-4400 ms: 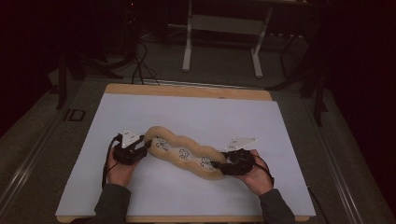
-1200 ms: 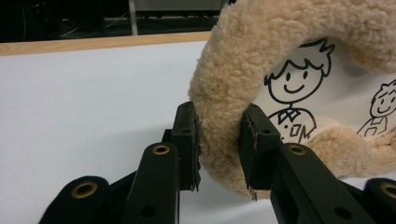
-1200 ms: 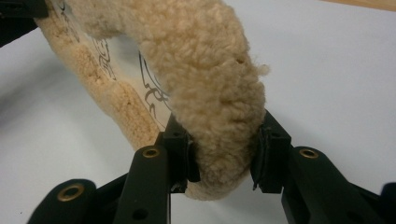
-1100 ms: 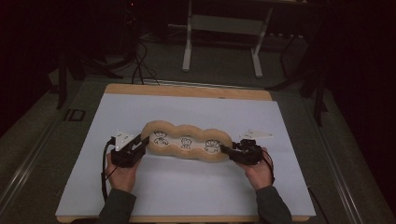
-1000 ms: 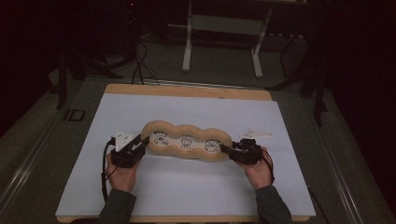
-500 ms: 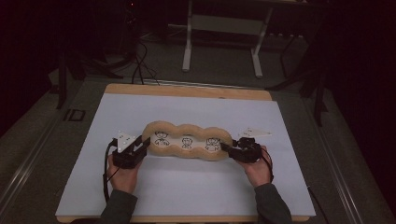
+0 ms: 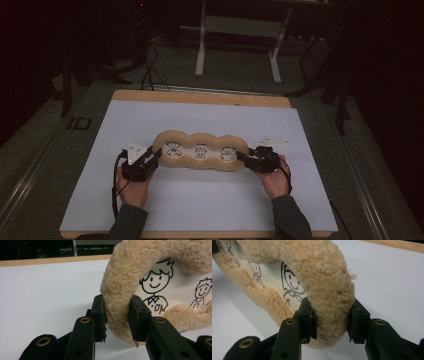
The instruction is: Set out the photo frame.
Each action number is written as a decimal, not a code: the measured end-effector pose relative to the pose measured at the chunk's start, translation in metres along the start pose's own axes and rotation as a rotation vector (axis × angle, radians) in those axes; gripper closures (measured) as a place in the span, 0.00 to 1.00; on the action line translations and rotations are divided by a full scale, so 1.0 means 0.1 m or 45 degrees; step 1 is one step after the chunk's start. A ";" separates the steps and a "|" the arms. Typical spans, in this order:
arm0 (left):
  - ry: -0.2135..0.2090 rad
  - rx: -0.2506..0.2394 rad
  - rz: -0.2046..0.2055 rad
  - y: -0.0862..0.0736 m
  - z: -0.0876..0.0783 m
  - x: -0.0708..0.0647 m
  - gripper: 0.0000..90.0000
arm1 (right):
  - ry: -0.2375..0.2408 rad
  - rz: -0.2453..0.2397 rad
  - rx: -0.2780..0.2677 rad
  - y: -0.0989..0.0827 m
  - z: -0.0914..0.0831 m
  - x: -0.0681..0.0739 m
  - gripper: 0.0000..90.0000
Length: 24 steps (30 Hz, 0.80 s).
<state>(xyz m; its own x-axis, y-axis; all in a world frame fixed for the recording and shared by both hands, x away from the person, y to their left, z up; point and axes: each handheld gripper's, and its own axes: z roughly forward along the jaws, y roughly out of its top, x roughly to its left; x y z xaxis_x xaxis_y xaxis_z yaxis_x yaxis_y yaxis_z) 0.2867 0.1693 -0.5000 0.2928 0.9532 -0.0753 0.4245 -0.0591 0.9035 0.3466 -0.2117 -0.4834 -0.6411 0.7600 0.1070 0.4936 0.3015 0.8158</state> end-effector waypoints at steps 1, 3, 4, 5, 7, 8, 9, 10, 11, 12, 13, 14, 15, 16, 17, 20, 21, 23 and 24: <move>0.002 0.001 0.002 0.00 0.00 0.00 0.77 | -0.001 -0.003 0.000 0.00 0.00 0.00 0.68; 0.005 -0.001 0.002 -0.01 0.00 -0.01 0.77 | -0.004 -0.003 -0.001 -0.01 0.01 -0.01 0.68; 0.007 -0.002 0.000 -0.01 0.00 -0.01 0.77 | -0.006 -0.002 0.000 -0.01 0.02 -0.01 0.68; 0.008 0.000 -0.001 -0.02 0.01 -0.02 0.77 | -0.008 -0.002 0.002 -0.01 0.02 -0.01 0.68; 0.014 0.008 0.003 -0.02 0.01 -0.02 0.77 | -0.009 0.003 0.002 -0.02 0.03 -0.01 0.68; 0.015 0.009 0.004 -0.02 0.02 -0.03 0.77 | -0.009 0.007 0.002 -0.02 0.03 -0.01 0.68; 0.015 0.011 0.006 -0.02 0.02 -0.03 0.77 | -0.010 0.010 0.001 -0.03 0.03 -0.01 0.68; 0.015 0.012 0.008 -0.02 0.02 -0.03 0.77 | -0.009 0.015 0.001 -0.03 0.03 -0.02 0.68; 0.015 0.012 0.008 -0.02 0.02 -0.03 0.77 | -0.009 0.015 0.001 -0.03 0.03 -0.02 0.68; 0.015 0.012 0.008 -0.02 0.02 -0.03 0.77 | -0.011 0.017 0.003 -0.04 0.03 -0.02 0.68; 0.015 0.013 0.008 -0.03 0.03 -0.03 0.77 | -0.015 0.022 0.002 -0.04 0.04 -0.02 0.67; 0.015 0.014 0.009 -0.03 0.03 -0.03 0.77 | -0.018 0.024 0.002 -0.04 0.04 -0.02 0.67; 0.017 0.014 0.011 -0.03 0.03 -0.03 0.77 | -0.020 0.026 0.001 -0.05 0.04 -0.02 0.67; 0.017 0.013 0.013 -0.03 0.04 -0.03 0.77 | -0.020 0.029 0.001 -0.05 0.04 -0.02 0.68; 0.019 0.013 0.015 -0.03 0.04 -0.03 0.77 | -0.021 0.032 -0.003 -0.05 0.05 -0.02 0.67; 0.020 0.014 0.023 -0.04 0.05 -0.03 0.77 | -0.025 0.036 -0.003 -0.06 0.05 -0.02 0.67; 0.020 0.013 0.026 -0.04 0.06 -0.04 0.77 | -0.027 0.035 -0.003 -0.06 0.06 -0.03 0.67; 0.019 0.015 0.032 -0.04 0.07 -0.04 0.77 | -0.028 0.041 -0.003 -0.07 0.06 -0.03 0.67; 0.021 0.016 0.032 -0.04 0.07 -0.04 0.77 | -0.030 0.044 -0.003 -0.07 0.06 -0.03 0.67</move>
<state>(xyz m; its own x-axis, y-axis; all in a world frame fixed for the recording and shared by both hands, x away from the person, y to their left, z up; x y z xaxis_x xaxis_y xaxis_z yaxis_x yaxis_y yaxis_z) 0.2899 0.1637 -0.5066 0.2897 0.9560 -0.0454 0.4276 -0.0868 0.8998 0.3489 -0.2129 -0.4932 -0.6097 0.7833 0.1217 0.5139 0.2737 0.8130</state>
